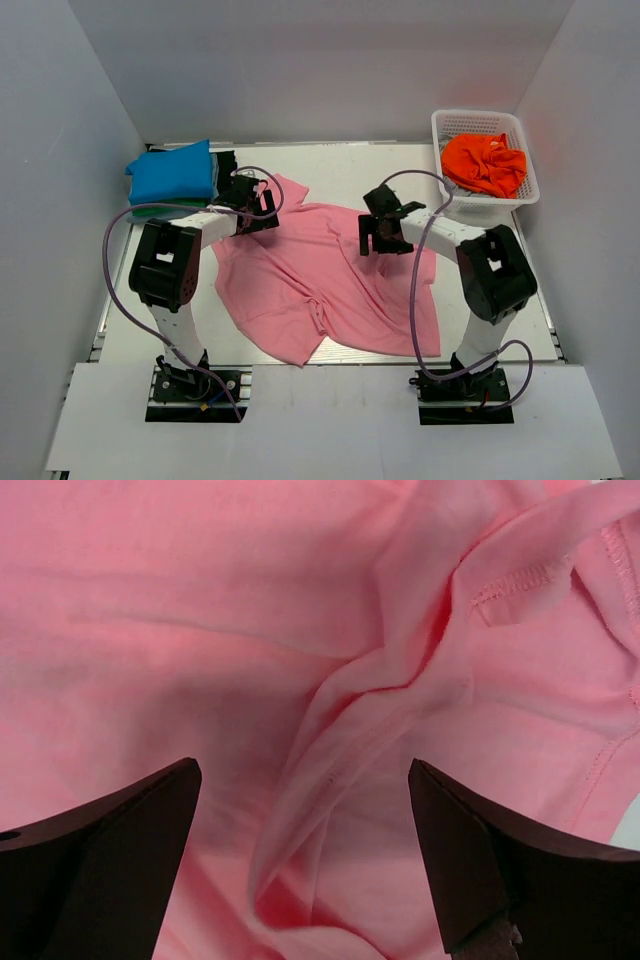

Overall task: Fold and stack the t-shirts
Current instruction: Flatten out the tshirt

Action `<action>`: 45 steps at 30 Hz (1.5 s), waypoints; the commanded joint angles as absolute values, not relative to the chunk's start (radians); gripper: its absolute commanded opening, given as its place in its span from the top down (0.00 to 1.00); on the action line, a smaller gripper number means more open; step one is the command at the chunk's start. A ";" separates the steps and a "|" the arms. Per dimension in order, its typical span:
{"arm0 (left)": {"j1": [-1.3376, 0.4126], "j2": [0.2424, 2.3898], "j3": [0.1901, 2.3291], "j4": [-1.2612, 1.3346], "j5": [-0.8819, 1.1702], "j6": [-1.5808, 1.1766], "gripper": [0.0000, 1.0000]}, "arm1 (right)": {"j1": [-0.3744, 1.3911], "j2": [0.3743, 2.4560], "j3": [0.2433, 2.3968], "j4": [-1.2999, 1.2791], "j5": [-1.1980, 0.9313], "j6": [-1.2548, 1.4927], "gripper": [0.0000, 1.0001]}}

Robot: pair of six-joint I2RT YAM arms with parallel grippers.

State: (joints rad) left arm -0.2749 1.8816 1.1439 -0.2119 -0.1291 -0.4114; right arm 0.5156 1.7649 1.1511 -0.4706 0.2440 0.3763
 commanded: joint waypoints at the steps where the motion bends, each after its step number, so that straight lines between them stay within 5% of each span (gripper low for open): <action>1: -0.258 1.914 1.080 -0.337 -0.110 -0.419 0.00 | 0.531 1.808 1.209 -0.547 0.388 0.461 0.10; 23: -0.239 1.980 1.121 -0.426 -0.229 -0.486 0.00 | 0.221 1.539 0.862 -0.475 0.500 0.417 0.10; 28: -0.239 1.980 1.112 -0.417 -0.204 -0.476 0.00 | 0.091 1.526 0.891 -0.472 0.393 0.423 0.10; 35: -0.239 1.916 1.083 -0.367 -0.173 -0.443 0.00 | 0.132 1.407 0.919 -0.318 0.042 0.317 0.13; 44: -0.249 1.907 1.072 -0.357 -0.155 -0.443 0.00 | 0.207 1.649 1.104 -0.278 -0.035 0.411 0.34; 45: -0.249 1.907 1.072 -0.348 -0.146 -0.434 0.00 | 0.207 1.664 1.133 -0.275 -0.038 0.420 0.43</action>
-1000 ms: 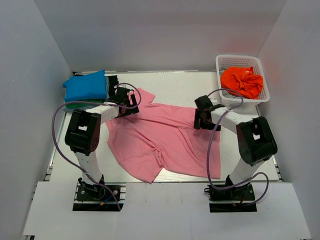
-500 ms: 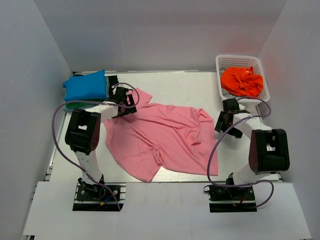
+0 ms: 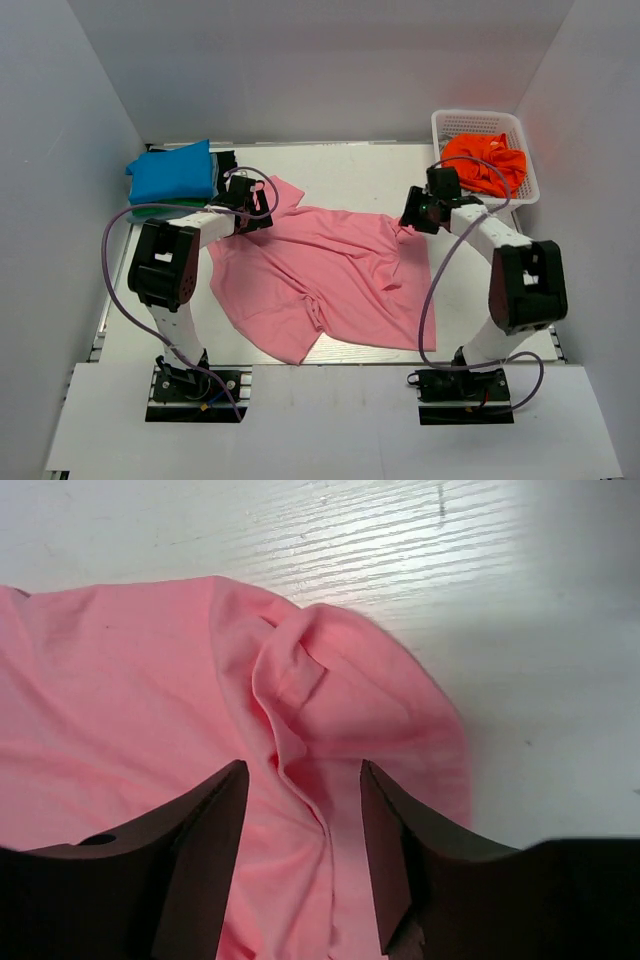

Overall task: Fold and stack the t-shirts
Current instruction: Flatten out the tshirt

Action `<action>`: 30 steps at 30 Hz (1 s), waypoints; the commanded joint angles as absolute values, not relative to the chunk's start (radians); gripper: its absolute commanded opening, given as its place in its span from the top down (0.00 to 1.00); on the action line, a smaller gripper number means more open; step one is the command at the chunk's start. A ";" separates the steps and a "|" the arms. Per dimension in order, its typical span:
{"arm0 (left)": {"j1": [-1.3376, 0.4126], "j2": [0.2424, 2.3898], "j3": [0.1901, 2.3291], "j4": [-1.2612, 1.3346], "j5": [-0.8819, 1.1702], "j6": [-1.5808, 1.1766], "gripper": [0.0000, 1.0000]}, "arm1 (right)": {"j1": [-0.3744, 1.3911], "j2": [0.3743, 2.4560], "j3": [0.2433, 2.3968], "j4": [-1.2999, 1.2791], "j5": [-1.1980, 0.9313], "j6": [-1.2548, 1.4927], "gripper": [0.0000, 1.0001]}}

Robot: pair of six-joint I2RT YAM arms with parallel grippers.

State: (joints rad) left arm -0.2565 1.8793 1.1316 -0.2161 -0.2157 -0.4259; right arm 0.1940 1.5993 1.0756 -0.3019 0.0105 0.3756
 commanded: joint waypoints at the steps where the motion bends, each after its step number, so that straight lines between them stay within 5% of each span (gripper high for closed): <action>1: -0.249 1.907 1.072 -0.348 -0.146 -0.434 0.00 | 0.213 1.693 1.143 -0.272 -0.040 0.434 0.46; 9: -0.249 1.916 1.072 -0.348 -0.137 -0.434 0.00 | 0.238 1.845 1.223 -0.265 -0.006 0.500 0.50; 12: -0.249 1.916 1.072 -0.348 -0.137 -0.434 0.00 | 0.238 1.905 1.258 -0.259 0.038 0.511 0.70; 16: -0.249 1.916 1.072 -0.348 -0.137 -0.434 0.00 | 0.235 1.922 1.302 -0.238 0.078 0.512 0.83; 18: -0.249 1.916 1.072 -0.348 -0.127 -0.434 0.00 | 0.230 1.916 1.312 -0.235 0.116 0.505 1.00; 30: -0.239 1.925 1.072 -0.348 -0.147 -0.443 0.00 | 0.229 1.903 1.577 -0.593 0.351 0.368 1.00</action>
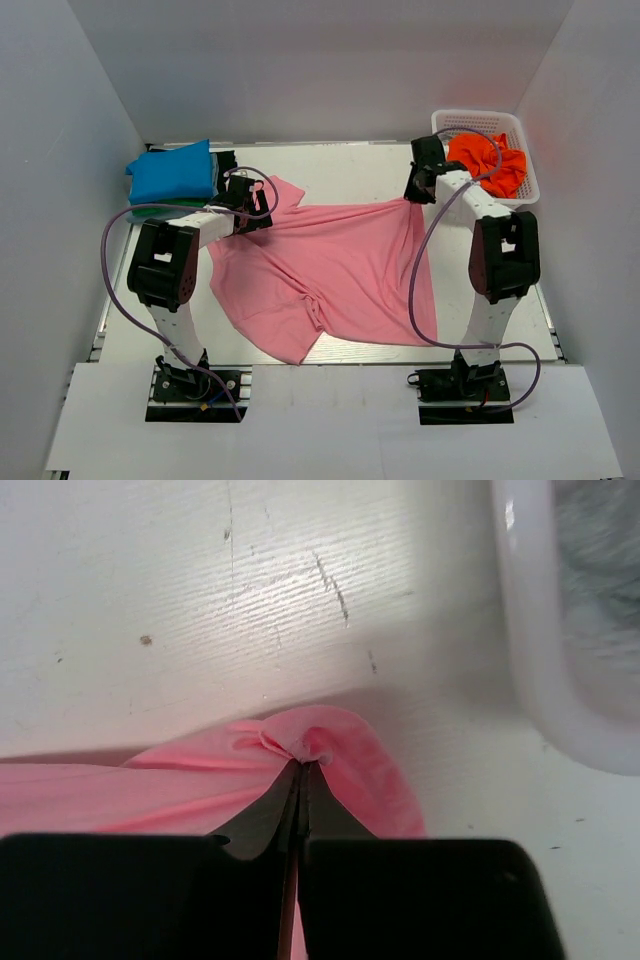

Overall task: Fold and stack the t-shirts
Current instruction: Flatten out the tshirt

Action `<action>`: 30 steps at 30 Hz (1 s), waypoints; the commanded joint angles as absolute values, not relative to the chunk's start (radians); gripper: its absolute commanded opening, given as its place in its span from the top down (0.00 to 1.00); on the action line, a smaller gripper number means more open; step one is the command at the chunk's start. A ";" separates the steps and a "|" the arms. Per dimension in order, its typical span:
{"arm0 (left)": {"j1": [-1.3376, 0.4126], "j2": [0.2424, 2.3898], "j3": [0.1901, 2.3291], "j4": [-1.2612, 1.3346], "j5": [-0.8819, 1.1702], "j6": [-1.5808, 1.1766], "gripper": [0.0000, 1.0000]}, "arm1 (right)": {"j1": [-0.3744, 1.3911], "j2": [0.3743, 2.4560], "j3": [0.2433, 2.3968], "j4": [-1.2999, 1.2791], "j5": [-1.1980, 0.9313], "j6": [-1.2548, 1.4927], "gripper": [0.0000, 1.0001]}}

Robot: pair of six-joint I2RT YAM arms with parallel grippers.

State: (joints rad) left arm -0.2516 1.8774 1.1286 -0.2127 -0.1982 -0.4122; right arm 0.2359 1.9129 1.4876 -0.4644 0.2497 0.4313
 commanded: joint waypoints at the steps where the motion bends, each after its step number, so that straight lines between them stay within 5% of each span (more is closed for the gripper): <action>1: -0.239 1.925 1.072 -0.348 -0.147 -0.443 0.00 | 0.229 1.919 1.591 -0.606 0.360 0.345 1.00; 7: -0.250 1.925 1.081 -0.339 -0.147 -0.443 0.00 | 0.222 2.063 1.722 -0.568 0.351 0.238 0.98; 8: -0.250 1.925 1.081 -0.339 -0.147 -0.443 0.00 | 0.222 2.088 1.770 -0.563 0.357 0.227 0.90; 9: -0.250 1.925 1.081 -0.339 -0.147 -0.443 0.00 | 0.222 2.094 1.782 -0.563 0.359 0.212 0.70; 12: -0.250 1.916 1.081 -0.328 -0.123 -0.443 0.00 | 0.224 2.039 1.792 -0.600 0.334 0.213 0.50; 15: -0.250 1.896 1.072 -0.328 -0.123 -0.443 0.00 | 0.230 1.964 1.618 -0.566 0.272 0.227 0.41; 23: -0.250 1.884 1.062 -0.318 -0.104 -0.443 0.00 | 0.227 1.608 1.080 -0.407 0.023 0.327 0.47; 30: -0.250 1.864 1.043 -0.308 -0.104 -0.443 0.00 | 0.225 1.647 0.997 -0.377 -0.035 0.359 0.57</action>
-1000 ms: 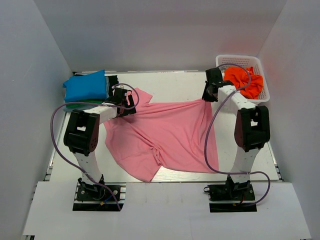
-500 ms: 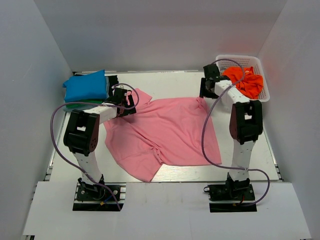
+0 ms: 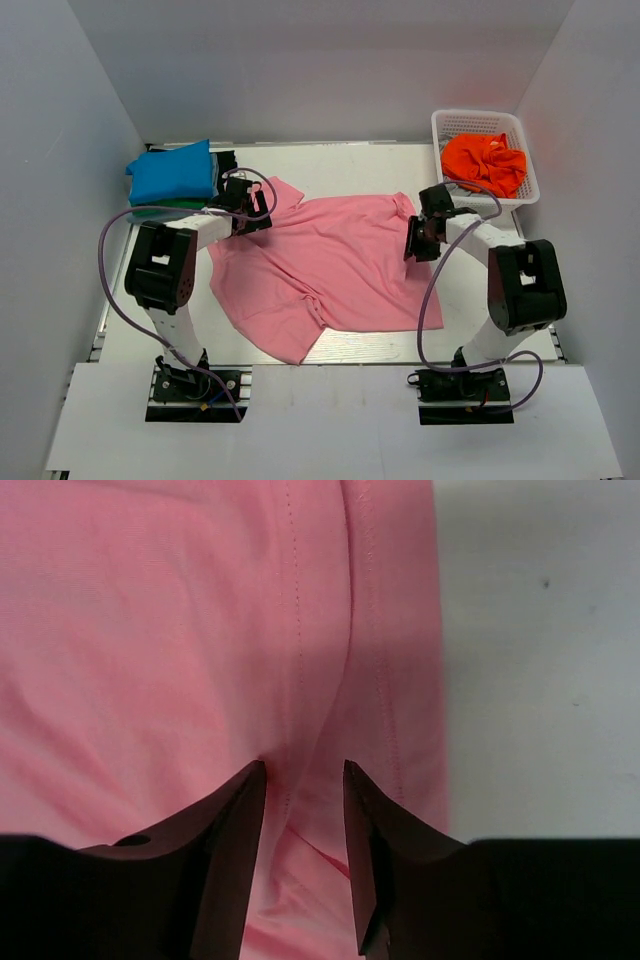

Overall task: Fold and stack the t-shirts
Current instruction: Flatten out the tshirt

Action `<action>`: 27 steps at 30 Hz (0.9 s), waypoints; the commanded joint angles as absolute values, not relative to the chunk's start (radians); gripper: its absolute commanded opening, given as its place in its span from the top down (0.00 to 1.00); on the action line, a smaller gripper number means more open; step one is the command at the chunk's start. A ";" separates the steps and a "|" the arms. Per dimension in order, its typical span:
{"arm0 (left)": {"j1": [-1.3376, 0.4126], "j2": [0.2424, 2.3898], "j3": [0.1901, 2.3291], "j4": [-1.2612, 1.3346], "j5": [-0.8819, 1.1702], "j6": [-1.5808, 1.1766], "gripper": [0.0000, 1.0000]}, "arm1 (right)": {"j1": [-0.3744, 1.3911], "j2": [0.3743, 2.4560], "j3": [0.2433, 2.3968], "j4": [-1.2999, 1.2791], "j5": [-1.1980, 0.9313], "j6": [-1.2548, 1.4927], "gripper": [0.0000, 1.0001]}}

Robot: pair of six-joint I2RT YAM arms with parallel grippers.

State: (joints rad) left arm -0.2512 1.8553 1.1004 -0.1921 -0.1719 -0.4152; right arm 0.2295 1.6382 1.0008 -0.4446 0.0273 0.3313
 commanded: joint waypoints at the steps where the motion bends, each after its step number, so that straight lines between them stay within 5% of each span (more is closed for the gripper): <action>1: -0.250 1.855 1.043 -0.308 -0.104 -0.443 0.00 | 0.225 1.661 0.996 -0.370 -0.037 0.360 0.57; 4: -0.250 1.855 1.043 -0.308 -0.104 -0.443 0.00 | 0.227 1.692 1.000 -0.347 -0.060 0.364 0.68; 6: -0.250 1.855 1.043 -0.308 -0.104 -0.443 0.00 | 0.224 1.709 1.005 -0.331 -0.057 0.377 0.99; 18: -0.259 1.815 1.011 -0.285 -0.106 -0.413 0.00 | 0.229 1.582 1.151 -0.690 0.235 0.449 1.00; 27: -0.259 1.616 0.923 -0.169 0.028 -0.362 0.00 | 0.210 1.788 1.316 -0.793 0.422 0.514 0.97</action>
